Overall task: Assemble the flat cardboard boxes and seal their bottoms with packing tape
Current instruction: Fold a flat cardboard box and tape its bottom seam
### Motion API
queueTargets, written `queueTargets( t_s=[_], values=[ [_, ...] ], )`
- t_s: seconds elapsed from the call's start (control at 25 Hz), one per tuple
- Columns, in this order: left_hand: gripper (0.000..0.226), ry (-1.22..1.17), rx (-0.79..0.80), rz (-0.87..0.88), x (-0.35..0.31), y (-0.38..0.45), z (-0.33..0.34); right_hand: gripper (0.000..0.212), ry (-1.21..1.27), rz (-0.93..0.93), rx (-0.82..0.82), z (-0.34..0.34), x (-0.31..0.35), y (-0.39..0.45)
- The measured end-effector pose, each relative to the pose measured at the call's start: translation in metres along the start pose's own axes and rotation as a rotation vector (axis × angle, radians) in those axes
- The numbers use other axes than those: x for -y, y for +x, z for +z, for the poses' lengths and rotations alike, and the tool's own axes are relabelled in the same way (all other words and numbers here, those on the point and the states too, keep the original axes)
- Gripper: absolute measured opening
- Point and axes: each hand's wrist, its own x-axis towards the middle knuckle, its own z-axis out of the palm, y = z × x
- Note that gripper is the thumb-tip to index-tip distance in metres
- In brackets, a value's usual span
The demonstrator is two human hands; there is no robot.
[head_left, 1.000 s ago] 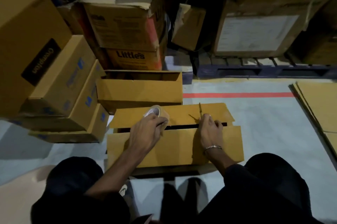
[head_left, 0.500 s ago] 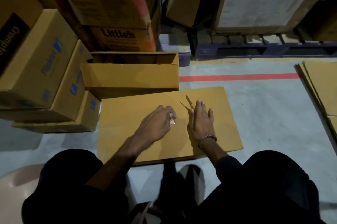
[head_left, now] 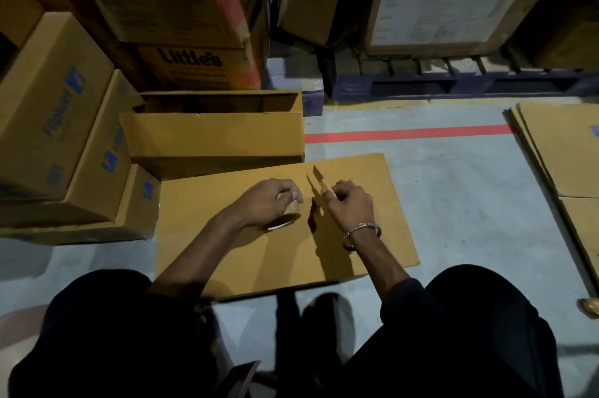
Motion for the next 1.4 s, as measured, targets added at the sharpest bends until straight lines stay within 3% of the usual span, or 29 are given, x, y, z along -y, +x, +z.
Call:
queueTargets(
  t_s=[0.16,0.28,0.4,0.56,0.64,0.76,0.8,1.0,1.28,1.4],
  values=[
    [0.031,0.049,-0.003,0.017,-0.002,0.001,0.005,0.026,-0.300,0.063,0.042,-0.024,0.014,0.015],
    [0.031,0.074,-0.038,-0.002,-0.003,-0.002,0.003,0.026,-0.171,0.074,0.306,-0.011,0.010,0.027],
    [0.030,0.070,-0.013,-0.001,-0.005,-0.005,0.001,0.009,-0.150,0.028,0.411,0.000,0.003,0.041],
    [0.029,0.050,-0.007,0.032,-0.002,-0.006,-0.001,0.013,-0.155,0.021,0.191,-0.017,0.018,0.051],
    [0.029,0.031,0.007,0.028,0.000,-0.004,-0.001,0.016,-0.007,0.093,0.228,-0.030,0.035,0.039],
    [0.029,0.035,0.009,0.032,-0.004,-0.006,-0.004,0.032,0.567,0.334,0.555,-0.035,0.065,-0.009],
    [0.030,0.022,0.013,0.030,-0.005,-0.006,-0.004,0.039,0.684,0.404,0.566,-0.032,0.071,-0.021],
    [0.029,-0.032,0.030,-0.010,-0.007,-0.007,-0.005,0.045,0.731,0.577,0.222,-0.006,0.067,-0.035],
    [0.045,0.093,0.120,0.056,-0.018,-0.007,-0.007,0.032,0.795,0.618,0.138,-0.001,0.057,-0.033],
    [0.079,-0.018,0.077,-0.040,-0.016,-0.009,-0.003,0.026,0.853,0.681,0.102,-0.012,0.051,-0.034]
  ],
)
